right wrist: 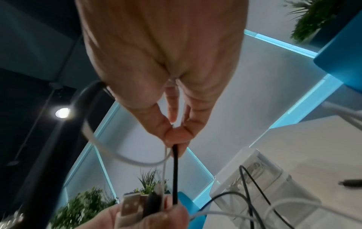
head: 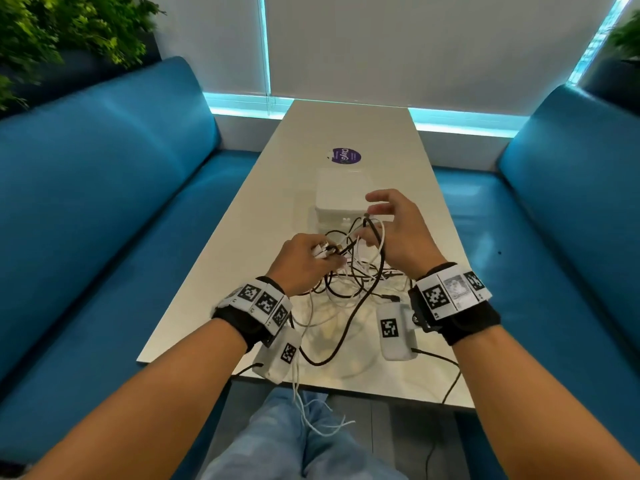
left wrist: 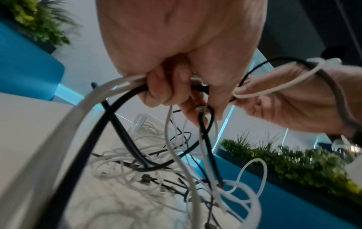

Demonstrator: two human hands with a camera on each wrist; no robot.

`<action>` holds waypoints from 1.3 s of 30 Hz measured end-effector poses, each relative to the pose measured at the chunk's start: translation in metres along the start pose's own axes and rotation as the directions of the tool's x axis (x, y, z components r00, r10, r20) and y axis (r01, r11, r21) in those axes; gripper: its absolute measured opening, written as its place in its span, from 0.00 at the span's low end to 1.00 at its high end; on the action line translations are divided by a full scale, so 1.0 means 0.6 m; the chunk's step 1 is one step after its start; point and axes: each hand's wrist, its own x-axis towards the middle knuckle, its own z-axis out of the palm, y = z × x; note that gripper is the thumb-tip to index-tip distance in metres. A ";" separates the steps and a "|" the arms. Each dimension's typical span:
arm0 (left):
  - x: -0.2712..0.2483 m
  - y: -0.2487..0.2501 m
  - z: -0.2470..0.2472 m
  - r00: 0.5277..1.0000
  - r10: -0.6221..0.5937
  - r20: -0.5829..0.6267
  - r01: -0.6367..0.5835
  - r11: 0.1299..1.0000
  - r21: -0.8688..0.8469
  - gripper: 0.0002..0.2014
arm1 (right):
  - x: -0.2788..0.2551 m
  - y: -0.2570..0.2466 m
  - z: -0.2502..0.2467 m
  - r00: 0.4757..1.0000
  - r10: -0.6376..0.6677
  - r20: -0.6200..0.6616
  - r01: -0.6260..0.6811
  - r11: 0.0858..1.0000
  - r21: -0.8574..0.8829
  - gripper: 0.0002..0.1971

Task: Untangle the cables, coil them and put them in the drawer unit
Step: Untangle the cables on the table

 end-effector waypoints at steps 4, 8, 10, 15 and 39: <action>0.002 -0.001 0.001 1.000 -0.015 -0.006 0.015 0.998 -0.063 0.06 | 0.000 -0.004 -0.003 0.994 0.022 -0.103 -0.010 0.993 0.115 0.22; -0.001 -0.026 -0.005 0.996 -0.017 -0.082 0.011 0.997 -0.077 0.13 | 0.005 -0.005 -0.018 0.985 0.063 -0.161 -0.023 0.971 0.239 0.35; -0.006 -0.042 -0.002 0.999 -0.008 -0.037 0.010 0.999 0.047 0.13 | 0.014 -0.013 -0.033 0.977 0.037 -0.212 0.033 0.947 0.319 0.29; -0.015 -0.061 0.000 0.999 -0.032 -0.021 0.034 0.990 0.140 0.06 | 0.027 -0.026 -0.062 0.953 -0.047 -0.298 0.179 0.884 0.432 0.14; 0.026 0.059 -0.049 0.999 -0.007 -0.036 0.011 0.992 0.128 0.07 | -0.004 0.024 -0.043 0.998 -0.051 -0.036 0.060 0.930 0.362 0.13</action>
